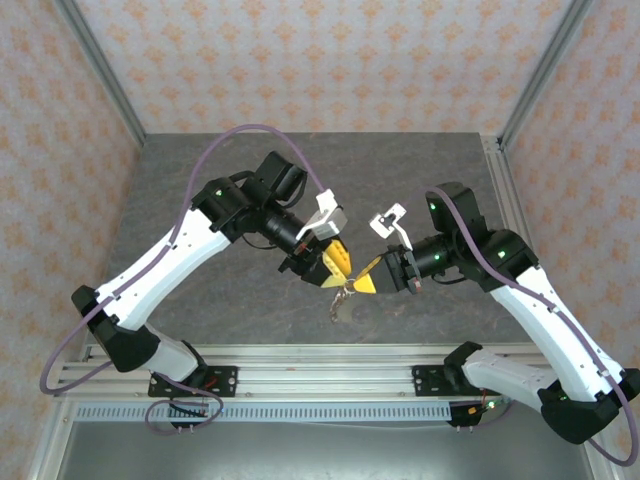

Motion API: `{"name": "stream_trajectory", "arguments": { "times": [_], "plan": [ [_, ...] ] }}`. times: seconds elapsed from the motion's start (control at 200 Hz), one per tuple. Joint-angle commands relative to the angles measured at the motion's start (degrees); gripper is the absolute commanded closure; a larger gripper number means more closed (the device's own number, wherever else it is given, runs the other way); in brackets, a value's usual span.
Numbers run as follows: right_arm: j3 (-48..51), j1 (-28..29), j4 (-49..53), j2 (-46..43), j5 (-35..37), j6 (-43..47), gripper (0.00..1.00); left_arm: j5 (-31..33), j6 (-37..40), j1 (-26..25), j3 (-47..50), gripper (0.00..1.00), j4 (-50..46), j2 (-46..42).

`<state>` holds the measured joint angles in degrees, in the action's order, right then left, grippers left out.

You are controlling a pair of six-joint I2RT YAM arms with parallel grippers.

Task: Put the keys on the keyring

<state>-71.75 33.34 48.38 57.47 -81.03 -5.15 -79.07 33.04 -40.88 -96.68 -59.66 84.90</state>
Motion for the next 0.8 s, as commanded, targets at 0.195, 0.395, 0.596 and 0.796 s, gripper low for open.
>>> {"name": "stream_trajectory", "arguments": {
  "times": [0.195, 0.395, 0.596, 0.796],
  "plan": [
    [-2.3, 0.1, -1.3, -0.5, -1.0, 0.5, 1.0, -0.9, 0.7, -0.3, 1.2, 0.8, -1.5, -2.1],
    [-2.6, 0.1, -1.0, -0.4, -0.6, 1.2, 1.0, 0.0, 0.0, -0.3, 2.7, 0.85, -1.1, -3.3],
    [-2.9, 0.1, -0.9, -0.2, 0.3, 1.6, 1.0, 0.8, -1.7, -0.3, 4.2, 0.97, 0.8, -4.8],
    [-3.2, -0.4, -0.7, -0.2, 2.7, 2.1, 1.0, 1.5, -2.6, -0.3, 4.8, 1.0, 1.7, -5.7]
  ]
}}
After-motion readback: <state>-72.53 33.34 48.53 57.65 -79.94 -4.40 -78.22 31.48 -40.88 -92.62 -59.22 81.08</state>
